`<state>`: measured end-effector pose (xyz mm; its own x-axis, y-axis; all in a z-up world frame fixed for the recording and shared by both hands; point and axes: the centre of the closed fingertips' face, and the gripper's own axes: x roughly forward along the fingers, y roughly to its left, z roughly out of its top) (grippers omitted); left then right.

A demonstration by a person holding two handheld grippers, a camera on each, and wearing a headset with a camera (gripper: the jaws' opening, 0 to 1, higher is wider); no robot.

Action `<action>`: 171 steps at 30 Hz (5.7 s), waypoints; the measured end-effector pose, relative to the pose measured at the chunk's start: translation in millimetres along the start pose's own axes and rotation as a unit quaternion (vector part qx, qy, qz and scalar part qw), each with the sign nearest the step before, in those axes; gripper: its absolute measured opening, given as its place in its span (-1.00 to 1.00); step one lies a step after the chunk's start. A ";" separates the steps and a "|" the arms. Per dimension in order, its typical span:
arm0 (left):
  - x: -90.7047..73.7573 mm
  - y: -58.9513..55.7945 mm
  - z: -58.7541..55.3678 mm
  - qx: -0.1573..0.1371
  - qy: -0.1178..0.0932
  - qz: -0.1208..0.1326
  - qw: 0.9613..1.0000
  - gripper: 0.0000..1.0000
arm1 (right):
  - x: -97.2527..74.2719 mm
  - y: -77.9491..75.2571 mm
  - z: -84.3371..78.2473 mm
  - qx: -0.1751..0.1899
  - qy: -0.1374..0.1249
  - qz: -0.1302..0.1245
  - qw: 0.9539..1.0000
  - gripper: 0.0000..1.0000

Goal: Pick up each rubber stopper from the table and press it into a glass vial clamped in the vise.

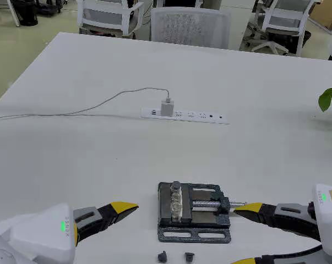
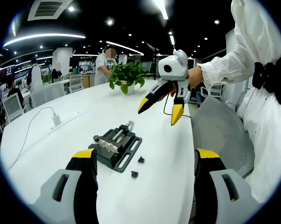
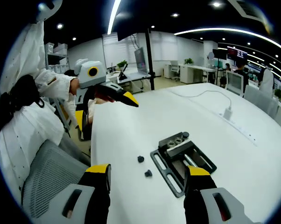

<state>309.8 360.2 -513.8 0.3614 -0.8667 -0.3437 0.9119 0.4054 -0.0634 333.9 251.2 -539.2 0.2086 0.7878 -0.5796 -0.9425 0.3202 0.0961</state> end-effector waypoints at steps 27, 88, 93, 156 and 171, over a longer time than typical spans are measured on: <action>20.9 12.4 -44.4 0.017 0.074 -0.006 0.997 0.23 | -18.1 16.7 -36.0 0.024 -0.024 -0.020 0.999 0.43; 77.9 27.1 -114.8 0.037 0.208 -0.016 0.977 -0.91 | -27.4 17.7 -49.2 0.056 -0.030 -0.044 0.997 0.33; 78.1 26.6 -114.4 0.038 0.206 -0.015 0.978 -0.92 | -26.5 18.4 -48.5 0.056 -0.030 -0.042 0.997 0.32; 37.4 -18.6 81.2 0.082 0.017 0.007 0.996 -0.93 | -27.1 35.9 97.1 0.074 -0.144 0.004 0.987 -0.60; 41.4 -23.4 81.9 0.098 0.020 0.002 0.995 -0.93 | -19.4 41.0 96.3 0.081 -0.134 0.014 0.988 -0.76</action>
<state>319.4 291.0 -449.8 0.3608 -0.8510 -0.3816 0.9322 0.3410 0.1212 316.3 299.7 -446.1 0.2653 0.9012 -0.3428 -0.8988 0.3598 0.2505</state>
